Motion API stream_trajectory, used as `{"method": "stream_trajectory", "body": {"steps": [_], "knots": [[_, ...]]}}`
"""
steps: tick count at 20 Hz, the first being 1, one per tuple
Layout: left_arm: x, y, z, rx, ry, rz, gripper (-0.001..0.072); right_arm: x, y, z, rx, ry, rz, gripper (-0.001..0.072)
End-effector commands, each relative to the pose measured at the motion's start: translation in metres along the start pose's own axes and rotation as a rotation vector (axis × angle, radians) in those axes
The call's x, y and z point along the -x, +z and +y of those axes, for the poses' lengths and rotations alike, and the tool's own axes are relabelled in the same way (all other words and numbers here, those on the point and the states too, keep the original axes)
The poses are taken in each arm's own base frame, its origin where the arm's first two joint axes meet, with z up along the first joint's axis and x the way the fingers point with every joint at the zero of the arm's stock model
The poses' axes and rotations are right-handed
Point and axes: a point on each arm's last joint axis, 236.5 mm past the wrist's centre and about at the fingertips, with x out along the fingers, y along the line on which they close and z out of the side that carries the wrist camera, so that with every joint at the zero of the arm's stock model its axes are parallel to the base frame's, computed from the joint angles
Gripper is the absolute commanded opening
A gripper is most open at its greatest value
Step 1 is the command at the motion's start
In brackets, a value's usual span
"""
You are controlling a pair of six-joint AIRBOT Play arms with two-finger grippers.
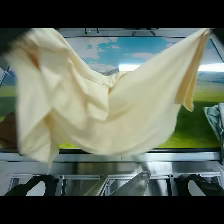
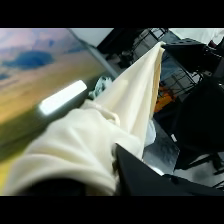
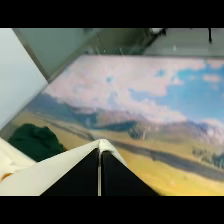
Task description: Fold the shirts.
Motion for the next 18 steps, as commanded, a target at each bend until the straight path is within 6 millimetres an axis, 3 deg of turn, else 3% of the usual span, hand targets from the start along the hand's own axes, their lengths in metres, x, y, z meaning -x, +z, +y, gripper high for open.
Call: {"method": "stream_trajectory", "body": {"steps": [1, 3, 4, 5, 7, 10, 14, 15, 17, 18], "knots": [[-0.053, -0.07, 0.132, 0.306, 0.039, 0.168, 0.0301, -0.064, -0.092, -0.116, -0.259, -0.113, 0.236, 0.0023], [-0.057, -0.084, 0.201, 0.478, 0.054, 0.16, 0.0301, -0.08, -0.131, -0.182, -0.37, -0.218, 0.305, 0.0071], [-0.046, -0.081, 0.233, 0.535, 0.061, 0.135, 0.0301, -0.083, -0.144, -0.208, -0.436, -0.246, 0.313, 0.0259], [-0.033, -0.077, 0.258, 0.567, 0.067, 0.116, 0.0301, -0.082, -0.153, -0.225, -0.489, -0.254, 0.318, 0.0337], [-0.003, -0.077, 0.284, 0.652, 0.049, 0.114, 0.03, -0.066, -0.172, -0.238, -0.566, -0.241, 0.375, 0.0343], [0.021, -0.116, 0.279, 0.751, 0.03, 0.238, 0.03, -0.023, -0.219, -0.239, -0.586, -0.259, 0.588, 0.0343], [0.014, -0.191, 0.265, 0.837, 0.151, 0.389, 0.03, 0.018, -0.299, -0.237, -0.672, -0.32, 0.808, 0.0344], [0.008, -0.2, 0.258, 0.845, 0.156, 0.395, 0.03, 0.024, -0.314, -0.238, -0.681, -0.34, 0.836, 0.0347], [-0.004, -0.21, 0.246, 0.825, 0.186, 0.395, 0.0301, 0.035, -0.34, -0.242, -0.691, -0.384, 0.887, 0.0469], [-0.009, -0.213, 0.238, 0.811, 0.186, 0.406, 0.03, 0.038, -0.349, -0.242, -0.702, -0.396, 0.893, 0.047]]}}
